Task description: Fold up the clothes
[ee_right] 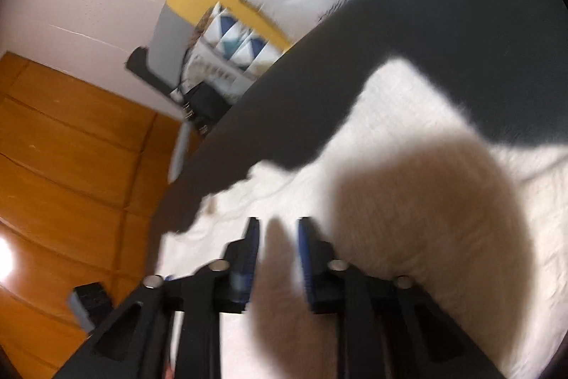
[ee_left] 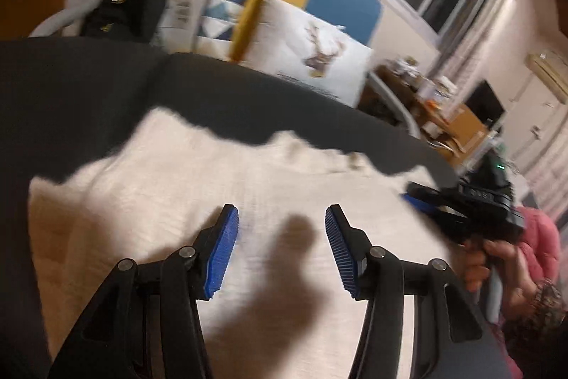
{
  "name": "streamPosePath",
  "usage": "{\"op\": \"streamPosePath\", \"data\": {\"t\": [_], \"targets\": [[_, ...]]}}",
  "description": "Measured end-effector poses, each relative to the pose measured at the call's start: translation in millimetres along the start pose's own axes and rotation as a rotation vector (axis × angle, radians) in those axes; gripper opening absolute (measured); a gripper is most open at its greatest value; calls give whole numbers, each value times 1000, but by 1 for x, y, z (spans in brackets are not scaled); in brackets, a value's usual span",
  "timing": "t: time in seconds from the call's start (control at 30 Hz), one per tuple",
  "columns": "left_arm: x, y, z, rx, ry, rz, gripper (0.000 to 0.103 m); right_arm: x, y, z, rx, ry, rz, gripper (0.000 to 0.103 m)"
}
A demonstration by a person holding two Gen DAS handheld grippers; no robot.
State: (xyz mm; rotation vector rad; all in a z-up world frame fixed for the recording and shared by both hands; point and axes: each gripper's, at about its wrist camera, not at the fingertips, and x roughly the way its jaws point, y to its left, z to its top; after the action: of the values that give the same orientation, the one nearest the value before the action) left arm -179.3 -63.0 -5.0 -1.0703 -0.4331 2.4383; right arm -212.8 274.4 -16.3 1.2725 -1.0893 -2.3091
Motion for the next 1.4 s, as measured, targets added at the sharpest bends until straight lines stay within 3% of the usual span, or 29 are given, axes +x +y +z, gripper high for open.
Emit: {"op": "streamPosePath", "data": {"t": [0.1, 0.13, 0.2, 0.27, 0.4, 0.5, 0.57, 0.67, 0.77, 0.9, 0.93, 1.0, 1.07, 1.17, 1.23, 1.3, 1.4], "targets": [[-5, 7, -3, -5, -25, 25, 54, -10, 1, -2, -19, -47, -12, 8], [-9, 7, -2, -4, -29, 36, 54, -19, 3, -3, -26, -63, 1, 18], [-19, 4, -1, -4, -50, 44, 54, -35, 10, -8, -44, -84, 57, 26], [-31, -3, -1, 0, -98, 20, 54, -42, 29, -18, -114, -78, 126, 26], [-30, -25, 1, 64, -115, 8, 54, -15, 66, -32, -283, 78, 73, 26], [-7, -26, 3, 101, -55, 90, 54, 20, 68, -34, -304, 171, -32, 18], [4, -11, 4, 59, -41, 150, 54, 34, 65, -25, -300, 152, -48, 14], [7, 20, 1, -68, -63, 109, 54, 49, 61, -19, -321, 104, -119, 0], [3, 28, -1, -107, -91, 83, 54, 59, 54, -18, -337, 43, -142, 0], [-1, 14, -1, -77, -99, 147, 54, 58, 50, -19, -332, 21, -113, 0], [-4, 8, -1, -62, -110, 147, 54, 51, 49, -21, -330, 9, -94, 3], [-10, -6, -2, -19, -140, 122, 54, 35, 56, -25, -336, -18, -35, 21], [-7, -19, -3, 46, -149, 129, 54, 23, 67, -32, -375, -51, -17, 22], [3, -36, -3, 132, -147, 144, 54, 28, 76, -35, -443, -42, -142, 22], [23, -34, -2, 146, -79, 175, 54, 41, 72, -34, -458, -1, -215, 18], [34, -23, 0, 107, -40, 174, 54, 50, 65, -31, -466, 11, -262, 7], [40, -8, 1, 43, -27, 144, 54, 52, 52, -24, -415, -18, -273, 0]]}}
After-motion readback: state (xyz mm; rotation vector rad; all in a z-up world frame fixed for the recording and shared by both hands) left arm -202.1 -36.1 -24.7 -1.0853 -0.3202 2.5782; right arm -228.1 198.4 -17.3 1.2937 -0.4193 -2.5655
